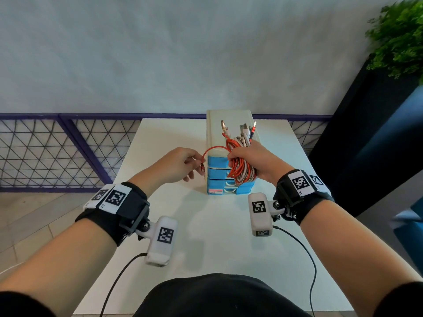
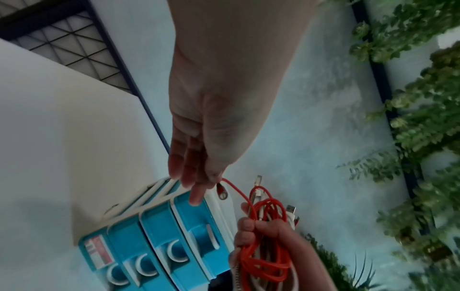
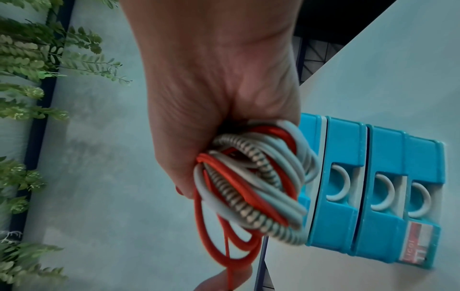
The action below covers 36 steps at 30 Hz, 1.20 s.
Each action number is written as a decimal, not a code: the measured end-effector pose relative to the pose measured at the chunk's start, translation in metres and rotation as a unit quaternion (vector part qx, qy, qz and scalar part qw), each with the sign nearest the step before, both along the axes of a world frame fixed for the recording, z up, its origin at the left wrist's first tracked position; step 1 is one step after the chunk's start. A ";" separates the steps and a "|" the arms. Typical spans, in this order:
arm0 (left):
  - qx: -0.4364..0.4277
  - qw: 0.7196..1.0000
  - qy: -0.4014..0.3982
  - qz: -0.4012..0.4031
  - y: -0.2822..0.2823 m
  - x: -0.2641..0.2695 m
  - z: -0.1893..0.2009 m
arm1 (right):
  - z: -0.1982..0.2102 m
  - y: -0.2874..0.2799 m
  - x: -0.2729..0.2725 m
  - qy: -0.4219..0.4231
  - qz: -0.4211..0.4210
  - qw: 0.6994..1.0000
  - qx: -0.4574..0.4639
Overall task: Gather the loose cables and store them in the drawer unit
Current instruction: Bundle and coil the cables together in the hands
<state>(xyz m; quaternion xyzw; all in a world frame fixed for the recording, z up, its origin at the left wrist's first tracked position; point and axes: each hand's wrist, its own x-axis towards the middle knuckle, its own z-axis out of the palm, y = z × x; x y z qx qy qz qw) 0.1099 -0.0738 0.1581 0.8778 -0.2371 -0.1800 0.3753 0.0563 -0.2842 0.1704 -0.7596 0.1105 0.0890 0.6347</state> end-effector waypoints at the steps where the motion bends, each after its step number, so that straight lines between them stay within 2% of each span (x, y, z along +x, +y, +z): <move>1: -0.028 0.999 0.031 0.018 -0.003 -0.001 0.001 | 0.000 0.001 0.000 -0.004 -0.004 1.000 -0.006; 5: -0.136 0.981 0.103 0.094 -0.010 -0.004 0.005 | -0.004 0.007 0.003 -0.023 -0.028 0.999 -0.034; 9: -0.200 0.967 0.105 0.115 -0.022 -0.012 0.010 | -0.004 0.017 0.003 -0.048 -0.034 0.998 0.000; 13: -0.217 0.970 0.061 0.090 -0.038 -0.020 0.015 | -0.004 0.029 0.003 -0.026 0.033 0.992 0.117; 15: -0.233 0.968 0.077 0.058 -0.038 -0.022 0.015 | -0.003 0.029 0.002 -0.002 0.030 0.987 0.155; 18: -0.240 0.961 0.139 0.012 -0.027 -0.021 0.015 | 0.004 0.023 -0.003 0.019 0.037 0.987 0.155; 20: -0.219 0.967 0.128 0.014 -0.020 -0.018 0.016 | 0.007 0.017 -0.003 0.026 0.037 0.991 0.123; 21: -0.195 0.977 0.079 0.025 -0.017 -0.017 0.016 | 0.008 0.015 -0.002 0.030 0.038 0.995 0.091; 23: -0.106 0.988 -0.107 0.027 -0.010 -0.015 0.018 | 0.010 0.012 0.001 0.040 0.056 0.997 0.023; 24: -0.043 0.976 -0.214 -0.003 -0.008 -0.015 0.019 | 0.011 0.013 0.002 0.048 0.069 0.996 -0.004; 25: 0.026 0.950 -0.307 -0.050 -0.007 -0.015 0.019 | 0.013 0.015 0.002 0.058 0.083 0.995 -0.026; 27: 0.150 0.883 -0.425 -0.129 -0.009 -0.017 0.019 | 0.016 0.021 0.001 0.072 0.119 0.988 -0.062; 29: 0.214 0.826 -0.496 -0.161 -0.014 -0.019 0.016 | 0.021 0.030 -0.001 0.081 0.176 0.978 -0.084; 31: 0.211 0.788 -0.552 -0.175 -0.019 -0.017 0.012 | 0.025 0.035 -0.003 0.086 0.224 0.967 -0.084; 36: 0.192 0.756 -0.589 -0.211 -0.024 -0.008 0.005 | 0.022 0.037 -0.005 0.111 0.261 0.955 -0.090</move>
